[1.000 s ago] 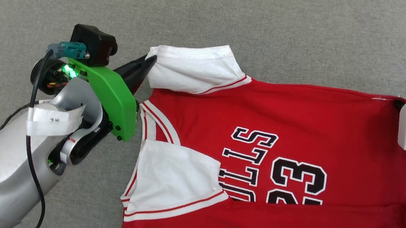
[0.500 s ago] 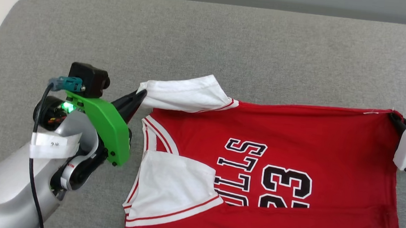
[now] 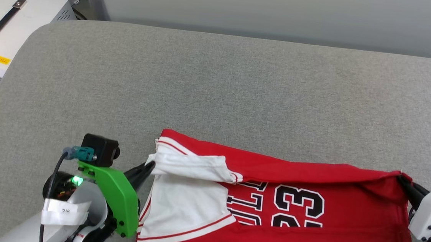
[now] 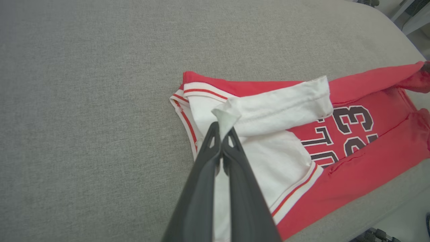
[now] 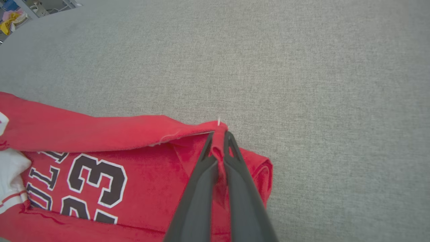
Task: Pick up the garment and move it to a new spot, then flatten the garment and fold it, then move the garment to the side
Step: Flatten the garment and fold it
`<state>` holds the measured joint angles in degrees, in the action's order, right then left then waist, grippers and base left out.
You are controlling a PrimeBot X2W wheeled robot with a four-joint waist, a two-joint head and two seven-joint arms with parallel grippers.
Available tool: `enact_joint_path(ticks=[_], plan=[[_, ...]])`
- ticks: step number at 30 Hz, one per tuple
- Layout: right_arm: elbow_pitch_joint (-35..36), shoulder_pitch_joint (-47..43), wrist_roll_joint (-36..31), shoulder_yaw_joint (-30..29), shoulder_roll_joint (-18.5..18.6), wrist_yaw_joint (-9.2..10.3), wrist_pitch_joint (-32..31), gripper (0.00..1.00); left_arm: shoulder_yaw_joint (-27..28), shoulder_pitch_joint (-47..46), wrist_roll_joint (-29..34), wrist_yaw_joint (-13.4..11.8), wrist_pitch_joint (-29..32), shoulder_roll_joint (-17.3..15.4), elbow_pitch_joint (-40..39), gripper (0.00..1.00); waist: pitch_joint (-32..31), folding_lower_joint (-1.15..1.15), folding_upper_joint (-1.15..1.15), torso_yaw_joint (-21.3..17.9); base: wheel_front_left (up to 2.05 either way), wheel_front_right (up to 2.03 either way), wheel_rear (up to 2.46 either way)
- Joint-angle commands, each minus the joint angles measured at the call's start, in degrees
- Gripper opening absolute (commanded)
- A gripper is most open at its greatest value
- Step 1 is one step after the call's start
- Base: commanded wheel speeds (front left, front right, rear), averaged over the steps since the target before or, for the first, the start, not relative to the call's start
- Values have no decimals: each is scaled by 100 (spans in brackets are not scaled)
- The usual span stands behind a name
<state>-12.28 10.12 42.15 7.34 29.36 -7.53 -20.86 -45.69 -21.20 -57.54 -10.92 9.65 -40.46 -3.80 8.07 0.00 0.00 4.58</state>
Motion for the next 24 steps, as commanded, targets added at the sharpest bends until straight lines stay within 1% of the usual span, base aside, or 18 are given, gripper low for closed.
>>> enact_joint_path(ticks=[1, 6, 12, 19, 24], plan=[[73, -179, 76, 43, 63, 4, -14, 0, -3, 170, -101, -60, -49, -57, -17, 0, -31, 0, 0, 6, 0, 0, 0], [238, -575, 191, 215, 268, 4, -162, 0, -145, 513, -183, -105, -35, -53, 36, 0, -80, 0, 0, 6, 0, 0, 0], [341, -790, 291, 382, 487, 4, -409, 0, -328, 649, -103, -106, -11, -5, 323, 0, -87, 0, 0, -7, 0, 0, 0], [445, -907, 196, 636, 766, 4, -577, 0, -545, 606, 7, 24, 70, 130, 669, 0, -49, 0, 0, -7, 0, 0, 0], [425, -915, 171, 808, 840, 4, -554, 0, -677, 558, 72, 128, 88, 269, 926, 0, -13, 0, 0, -17, 0, 0, 0]])
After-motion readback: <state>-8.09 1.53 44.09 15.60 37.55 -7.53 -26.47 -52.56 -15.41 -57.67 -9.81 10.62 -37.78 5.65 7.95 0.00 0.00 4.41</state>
